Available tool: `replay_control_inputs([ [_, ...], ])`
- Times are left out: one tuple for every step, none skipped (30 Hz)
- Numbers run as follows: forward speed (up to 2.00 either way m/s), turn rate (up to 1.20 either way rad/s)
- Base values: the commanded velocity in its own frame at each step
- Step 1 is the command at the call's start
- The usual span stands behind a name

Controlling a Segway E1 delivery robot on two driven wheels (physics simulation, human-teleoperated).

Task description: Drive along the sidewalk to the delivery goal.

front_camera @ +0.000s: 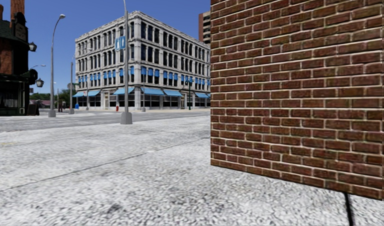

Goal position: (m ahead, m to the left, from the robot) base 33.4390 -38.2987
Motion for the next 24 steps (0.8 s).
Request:
replay_control_inputs([
  [1.79, 0.64],
  [1.79, 0.64],
  [1.79, 0.64],
  [1.79, 0.64],
  [1.79, 0.64],
  [1.79, 0.64],
  [1.79, 0.64],
  [1.79, 0.64],
  [1.79, 0.64],
  [1.79, 0.64],
  [1.79, 0.64],
  [1.79, 0.64],
  [1.79, 0.64],
  [1.79, 0.64],
  [1.79, 0.62],
  [1.79, 0.56],
  [1.78, 0.53],
  [1.78, 0.53],
  [1.78, 0.47],
  [1.78, 0.4],
  [1.78, 0.4],
  [1.78, 0.31],
  [1.78, 0.24],
  [1.81, 0.0],
])
